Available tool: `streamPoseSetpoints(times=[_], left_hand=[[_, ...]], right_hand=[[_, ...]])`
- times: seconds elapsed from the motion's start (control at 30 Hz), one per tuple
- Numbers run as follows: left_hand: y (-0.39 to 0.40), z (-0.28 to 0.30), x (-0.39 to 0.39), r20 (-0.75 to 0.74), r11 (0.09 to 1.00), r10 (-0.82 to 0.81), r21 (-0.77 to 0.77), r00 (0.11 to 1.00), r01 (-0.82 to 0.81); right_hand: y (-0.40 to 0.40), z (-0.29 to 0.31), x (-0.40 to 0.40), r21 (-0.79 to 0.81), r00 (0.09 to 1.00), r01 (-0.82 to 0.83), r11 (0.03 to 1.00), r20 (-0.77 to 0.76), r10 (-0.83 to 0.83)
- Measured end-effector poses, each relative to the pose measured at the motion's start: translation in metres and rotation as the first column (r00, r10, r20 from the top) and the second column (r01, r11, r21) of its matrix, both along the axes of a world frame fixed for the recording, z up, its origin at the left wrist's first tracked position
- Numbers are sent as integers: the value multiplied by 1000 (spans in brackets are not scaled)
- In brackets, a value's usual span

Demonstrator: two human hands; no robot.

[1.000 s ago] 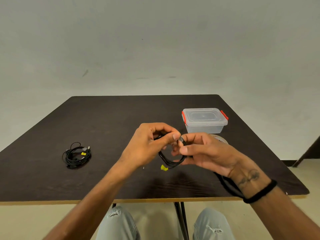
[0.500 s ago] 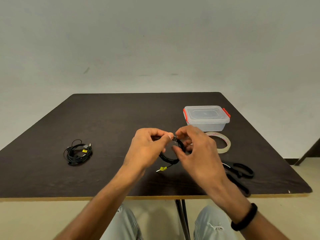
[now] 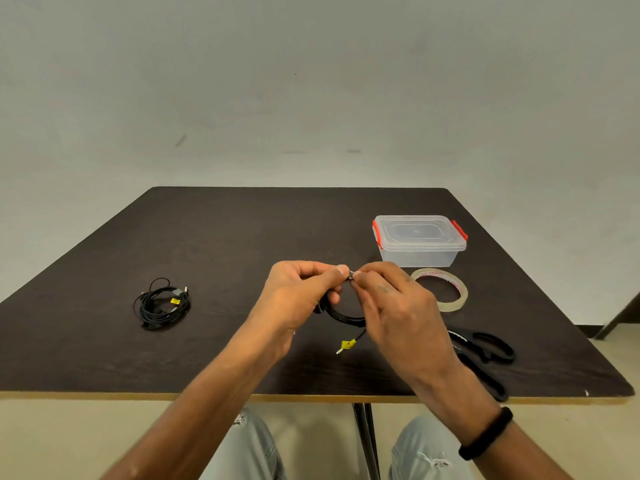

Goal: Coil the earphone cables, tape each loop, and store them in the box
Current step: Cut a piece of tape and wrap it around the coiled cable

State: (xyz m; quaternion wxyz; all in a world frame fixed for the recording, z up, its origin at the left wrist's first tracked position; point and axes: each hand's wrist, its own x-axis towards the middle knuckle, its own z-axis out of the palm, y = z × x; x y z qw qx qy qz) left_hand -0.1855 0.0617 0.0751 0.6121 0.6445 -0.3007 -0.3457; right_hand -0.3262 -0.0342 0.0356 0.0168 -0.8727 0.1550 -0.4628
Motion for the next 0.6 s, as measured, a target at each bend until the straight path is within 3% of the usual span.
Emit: streamPoseSetpoints(times=[0.13,0.2,0.3,0.37,0.43,0.53,0.6], left_hand=[[2,-6,-2,31,999,31,-32,999,-30],[3,-8,-1,63,999,31,-39,998,-28],[5,-8,-2,185,1000,-3,-30,983,8],[5,-7,-5,273,1000,8,-30,962,0],[4,-6,-7,315,999,37,-43,948,-25],[3,-6,-9,321,997,62,-58,945,-45],[2,-4,-12,335,997,78,-51,939,-65]], right_hand=[[5,4,-4,50,997,-78,996,0,78],[12,7,-7,251,988,-141,958,93,121],[17,17,-8,681,958,-235,694,284,45],[14,20,-7,752,948,-284,595,313,57],[12,22,-7,741,964,-254,621,246,100],[11,21,-7,662,989,-134,737,132,61],[9,18,-4,529,997,-39,848,80,-4]])
